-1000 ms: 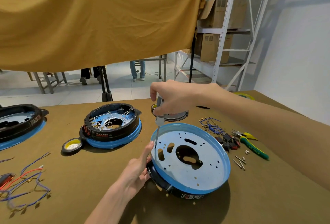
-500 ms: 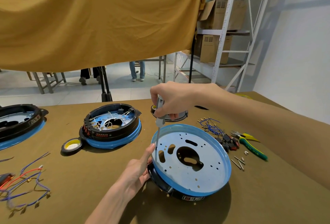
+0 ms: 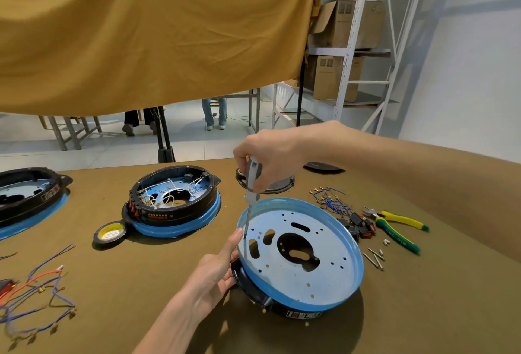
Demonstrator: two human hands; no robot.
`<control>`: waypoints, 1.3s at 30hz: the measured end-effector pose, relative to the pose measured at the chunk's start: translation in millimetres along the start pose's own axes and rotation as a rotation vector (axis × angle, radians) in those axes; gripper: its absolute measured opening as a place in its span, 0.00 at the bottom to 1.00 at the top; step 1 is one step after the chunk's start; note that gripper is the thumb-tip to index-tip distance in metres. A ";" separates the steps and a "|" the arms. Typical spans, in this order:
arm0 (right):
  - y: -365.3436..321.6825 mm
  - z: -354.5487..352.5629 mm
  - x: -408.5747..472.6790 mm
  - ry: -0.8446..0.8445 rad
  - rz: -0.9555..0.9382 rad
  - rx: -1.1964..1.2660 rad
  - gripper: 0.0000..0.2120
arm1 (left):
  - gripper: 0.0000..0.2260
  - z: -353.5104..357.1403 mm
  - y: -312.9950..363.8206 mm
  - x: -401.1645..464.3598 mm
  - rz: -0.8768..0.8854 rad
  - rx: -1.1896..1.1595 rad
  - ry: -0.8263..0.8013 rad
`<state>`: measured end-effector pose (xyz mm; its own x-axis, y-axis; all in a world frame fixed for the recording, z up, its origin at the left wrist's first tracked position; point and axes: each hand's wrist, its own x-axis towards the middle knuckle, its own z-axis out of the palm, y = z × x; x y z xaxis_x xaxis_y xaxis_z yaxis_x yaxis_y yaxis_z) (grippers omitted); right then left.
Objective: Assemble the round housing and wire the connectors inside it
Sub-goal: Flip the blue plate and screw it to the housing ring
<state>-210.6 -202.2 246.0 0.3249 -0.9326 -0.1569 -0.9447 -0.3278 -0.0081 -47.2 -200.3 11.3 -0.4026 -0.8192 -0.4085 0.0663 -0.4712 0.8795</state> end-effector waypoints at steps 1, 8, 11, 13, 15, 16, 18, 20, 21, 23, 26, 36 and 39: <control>1.5 1.5 0.5 0.018 -0.008 0.013 0.12 | 0.36 0.2 -0.1 0.2 0.001 0.004 0.003; 10.9 4.7 1.6 0.037 -0.010 0.072 0.10 | 0.34 0.6 -0.7 0.2 0.012 0.019 -0.003; 12.7 5.4 -0.2 0.041 -0.001 0.106 0.11 | 0.33 0.3 -0.9 -0.2 0.009 0.021 -0.009; 12.4 5.9 -1.2 0.038 0.005 0.122 0.11 | 0.33 0.2 -0.3 0.0 -0.001 0.022 -0.009; 11.7 6.3 -3.4 0.033 0.016 0.164 0.11 | 0.33 0.1 -0.8 1.1 -0.006 0.020 -0.001; 11.5 6.6 -4.5 0.033 0.022 0.183 0.11 | 0.34 -0.1 -1.2 1.6 -0.004 0.021 0.005; 11.4 7.1 -6.8 0.038 0.033 0.187 0.11 | 0.34 -0.7 -2.5 2.7 0.003 0.025 0.005; 11.0 7.8 -8.7 0.038 0.043 0.192 0.10 | 0.35 -1.4 -3.5 3.4 0.002 0.030 0.006; 10.7 7.9 -9.5 0.035 0.047 0.203 0.10 | 0.35 -1.6 -3.6 3.6 0.001 0.033 0.003; 9.8 7.7 -10.3 0.029 0.057 0.215 0.10 | 0.36 -1.6 -3.8 3.9 -0.003 0.032 0.003; 8.0 7.3 -9.1 0.031 0.067 0.220 0.11 | 0.35 -0.2 -3.0 3.1 -0.003 0.026 0.002; -1.6 5.6 -4.6 0.012 0.086 0.217 0.12 | 0.34 2.2 -1.6 0.0 -0.002 -0.006 0.030; -3.2 5.6 -8.3 0.015 0.102 0.219 0.12 | 0.33 1.3 -1.9 0.5 -0.017 0.006 0.039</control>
<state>-210.5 -192.5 241.8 0.2263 -0.9619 -0.1536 -0.9591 -0.1926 -0.2074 -48.7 -199.4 9.7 -0.3676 -0.8231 -0.4329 0.0536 -0.4835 0.8737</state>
